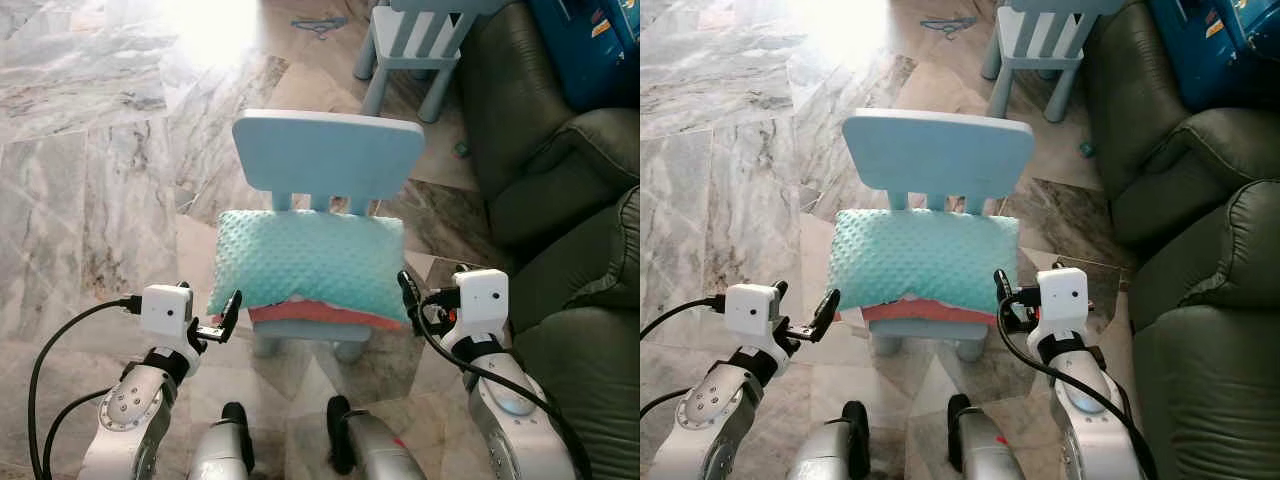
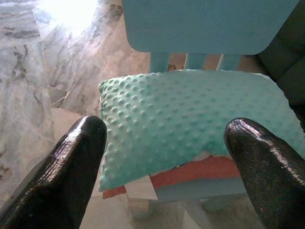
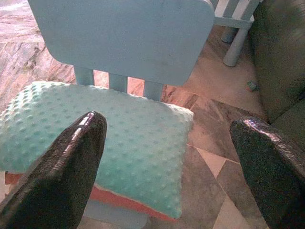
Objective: Move the pillow to the sofa
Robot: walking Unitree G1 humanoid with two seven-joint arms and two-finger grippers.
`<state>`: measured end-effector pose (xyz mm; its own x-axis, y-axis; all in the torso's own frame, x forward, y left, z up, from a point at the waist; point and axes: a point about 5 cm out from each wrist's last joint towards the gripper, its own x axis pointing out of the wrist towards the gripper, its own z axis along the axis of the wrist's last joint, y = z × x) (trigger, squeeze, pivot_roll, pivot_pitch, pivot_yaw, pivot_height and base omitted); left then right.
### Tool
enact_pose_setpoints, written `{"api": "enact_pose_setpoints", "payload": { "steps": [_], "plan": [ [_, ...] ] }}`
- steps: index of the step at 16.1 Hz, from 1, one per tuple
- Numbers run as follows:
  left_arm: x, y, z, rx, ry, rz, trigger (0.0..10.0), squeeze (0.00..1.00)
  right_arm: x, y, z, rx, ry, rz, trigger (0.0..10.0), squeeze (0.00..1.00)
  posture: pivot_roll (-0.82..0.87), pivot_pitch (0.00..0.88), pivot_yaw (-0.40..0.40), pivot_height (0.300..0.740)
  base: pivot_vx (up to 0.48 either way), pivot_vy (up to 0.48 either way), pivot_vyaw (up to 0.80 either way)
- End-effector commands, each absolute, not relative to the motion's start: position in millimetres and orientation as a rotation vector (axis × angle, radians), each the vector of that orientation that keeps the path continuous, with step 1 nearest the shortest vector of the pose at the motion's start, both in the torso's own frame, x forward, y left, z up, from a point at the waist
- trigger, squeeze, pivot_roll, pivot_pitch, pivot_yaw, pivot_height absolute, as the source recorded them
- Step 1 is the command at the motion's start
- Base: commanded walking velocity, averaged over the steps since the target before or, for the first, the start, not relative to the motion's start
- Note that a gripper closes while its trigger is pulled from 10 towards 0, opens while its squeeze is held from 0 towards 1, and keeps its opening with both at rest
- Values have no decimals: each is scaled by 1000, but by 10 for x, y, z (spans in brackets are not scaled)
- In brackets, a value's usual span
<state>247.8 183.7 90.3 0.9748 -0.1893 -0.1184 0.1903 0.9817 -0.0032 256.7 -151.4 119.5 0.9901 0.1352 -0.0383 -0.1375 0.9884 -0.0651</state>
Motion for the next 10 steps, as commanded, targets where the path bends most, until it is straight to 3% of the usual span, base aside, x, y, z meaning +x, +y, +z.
{"api": "enact_pose_setpoints", "payload": {
  "steps": [1, 10],
  "plan": [
    [2429, 1839, 847, 14, 150, -192, 10000, 0, 2534, -1513, 1190, -65, 42, 136, 10000, 0, -34, 358, -37, 710, 0, 0, 0],
    [2431, 1825, 808, 24, 162, -197, 10000, 0, 2531, -1525, 1195, -71, 40, 146, 10000, 0, -37, 355, -39, 600, 0, 0, 0]
  ]
}}
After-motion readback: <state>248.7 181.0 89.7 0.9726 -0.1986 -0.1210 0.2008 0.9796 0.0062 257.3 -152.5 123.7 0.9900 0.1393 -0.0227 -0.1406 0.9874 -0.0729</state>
